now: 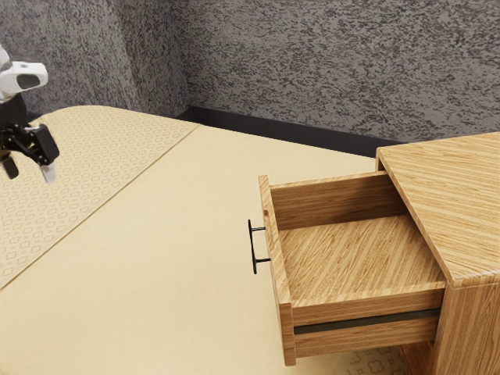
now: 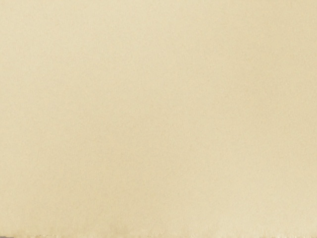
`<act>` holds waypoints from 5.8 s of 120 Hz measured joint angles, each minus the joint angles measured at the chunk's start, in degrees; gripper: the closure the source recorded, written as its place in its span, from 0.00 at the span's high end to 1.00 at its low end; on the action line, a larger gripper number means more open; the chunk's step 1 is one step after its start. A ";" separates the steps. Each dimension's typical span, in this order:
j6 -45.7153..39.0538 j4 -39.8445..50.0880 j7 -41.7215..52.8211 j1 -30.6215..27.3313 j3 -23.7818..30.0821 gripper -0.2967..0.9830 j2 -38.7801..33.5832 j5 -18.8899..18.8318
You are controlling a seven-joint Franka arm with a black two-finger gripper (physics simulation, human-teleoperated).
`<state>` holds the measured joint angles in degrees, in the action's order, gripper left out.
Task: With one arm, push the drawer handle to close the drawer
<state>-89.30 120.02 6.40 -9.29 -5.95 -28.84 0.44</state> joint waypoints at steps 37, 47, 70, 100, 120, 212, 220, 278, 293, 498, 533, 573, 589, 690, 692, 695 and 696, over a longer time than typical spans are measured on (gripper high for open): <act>-8.34 17.91 -6.75 -2.55 6.16 0.75 -8.04 2.34; -10.07 19.75 -8.97 -1.43 7.58 0.75 -9.21 3.85; -9.15 23.08 -6.65 3.55 8.67 0.75 -10.67 4.74; -13.81 24.08 20.25 7.10 8.87 0.55 -11.88 0.23; -18.79 24.10 38.40 14.23 5.84 0.30 -11.08 1.11; -28.08 26.30 69.14 20.88 11.62 0.16 -13.74 21.46; -28.96 26.33 69.43 20.78 11.60 0.16 -13.63 21.87; -32.14 24.51 59.50 18.70 14.68 0.15 -7.80 24.65; -33.35 22.64 56.52 18.24 16.47 0.15 -5.10 25.14; -39.73 5.73 39.22 17.91 23.95 0.15 17.32 26.41; -40.15 3.71 38.63 18.06 24.39 0.16 19.61 26.18; -40.63 0.85 38.22 19.07 24.34 0.16 22.06 25.94; -40.70 0.18 38.11 19.41 24.32 0.15 22.95 25.81; -40.74 -8.53 36.86 22.11 24.25 0.16 31.11 22.51; -40.74 -8.83 36.82 22.15 24.25 0.16 31.37 22.38; -40.74 -9.19 36.76 22.20 24.25 0.16 31.69 22.20; -40.75 -9.31 36.73 22.22 24.25 0.15 31.78 22.14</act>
<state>-130.05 110.72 43.14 12.93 18.30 2.94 22.58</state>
